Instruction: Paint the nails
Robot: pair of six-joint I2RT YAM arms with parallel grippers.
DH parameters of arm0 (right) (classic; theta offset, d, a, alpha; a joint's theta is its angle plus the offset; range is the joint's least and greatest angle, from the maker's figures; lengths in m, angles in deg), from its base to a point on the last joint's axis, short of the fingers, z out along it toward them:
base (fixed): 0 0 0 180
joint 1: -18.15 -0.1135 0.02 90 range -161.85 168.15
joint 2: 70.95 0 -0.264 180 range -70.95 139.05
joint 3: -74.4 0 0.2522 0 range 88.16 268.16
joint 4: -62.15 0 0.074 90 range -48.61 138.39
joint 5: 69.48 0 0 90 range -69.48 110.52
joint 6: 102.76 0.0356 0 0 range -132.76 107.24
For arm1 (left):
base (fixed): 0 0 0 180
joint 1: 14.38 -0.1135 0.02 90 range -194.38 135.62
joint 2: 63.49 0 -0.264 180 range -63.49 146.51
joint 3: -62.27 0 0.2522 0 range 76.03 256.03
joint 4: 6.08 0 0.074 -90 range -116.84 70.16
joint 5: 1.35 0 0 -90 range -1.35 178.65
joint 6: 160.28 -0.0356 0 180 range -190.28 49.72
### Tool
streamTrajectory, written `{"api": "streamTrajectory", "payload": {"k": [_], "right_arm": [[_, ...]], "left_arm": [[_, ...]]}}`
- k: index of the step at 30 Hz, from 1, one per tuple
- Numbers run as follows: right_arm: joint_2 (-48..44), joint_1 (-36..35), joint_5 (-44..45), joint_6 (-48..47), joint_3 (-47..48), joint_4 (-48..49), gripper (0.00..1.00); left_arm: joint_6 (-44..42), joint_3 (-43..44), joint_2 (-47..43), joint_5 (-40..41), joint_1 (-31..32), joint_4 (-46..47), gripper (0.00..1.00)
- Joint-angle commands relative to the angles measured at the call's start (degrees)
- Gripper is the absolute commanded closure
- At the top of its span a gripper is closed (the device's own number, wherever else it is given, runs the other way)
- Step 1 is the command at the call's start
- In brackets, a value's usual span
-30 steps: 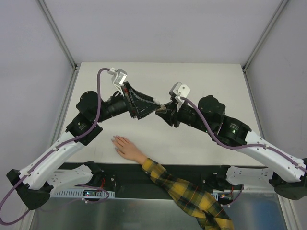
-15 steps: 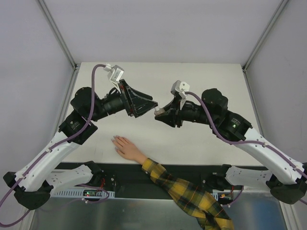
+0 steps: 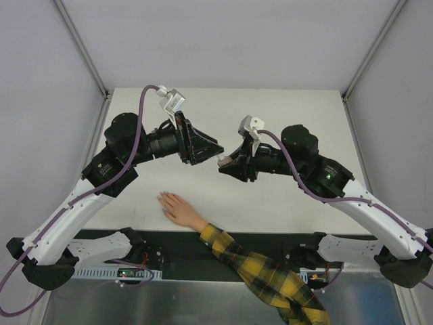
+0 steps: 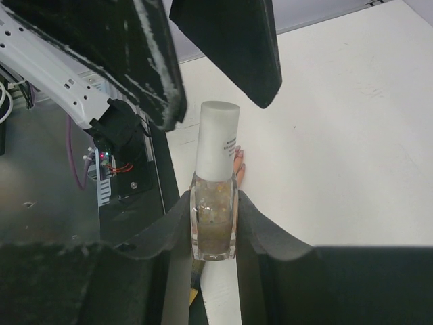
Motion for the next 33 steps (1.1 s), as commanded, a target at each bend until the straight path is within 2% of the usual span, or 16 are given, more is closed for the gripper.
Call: {"api": "streamTrajectory", "payload": {"k": [1,12,22,23,27,33], "right_arm": [[-0.26,0.48,-2.14,-0.68,2.08,0.78,1.0],[-0.08,0.66,-3.45,-0.77,2.78,0.78,0.99],[-0.26,0.66,-3.98,-0.77,2.52,0.96,0.99],[-0.26,0.66,-3.9,-0.86,2.43,1.04,1.0],[-0.26,0.74,-4.42,-1.3,2.17,1.04,1.0],[-0.08,0.74,-4.07,-1.74,1.73,0.96,1.0]], "left_arm": [[-2.73,3.02,-0.08,-4.1,0.39,-2.76,0.53],[-4.31,4.51,1.94,-6.3,0.39,-5.84,0.57],[-4.4,5.04,2.56,-6.48,0.39,-6.1,0.81],[-4.4,5.22,2.73,-6.57,0.3,-6.1,0.87],[-4.66,6.27,3.52,-6.31,0.39,-7.68,1.0],[-4.75,8.56,4.67,-3.67,0.3,-11.2,1.0]]}}
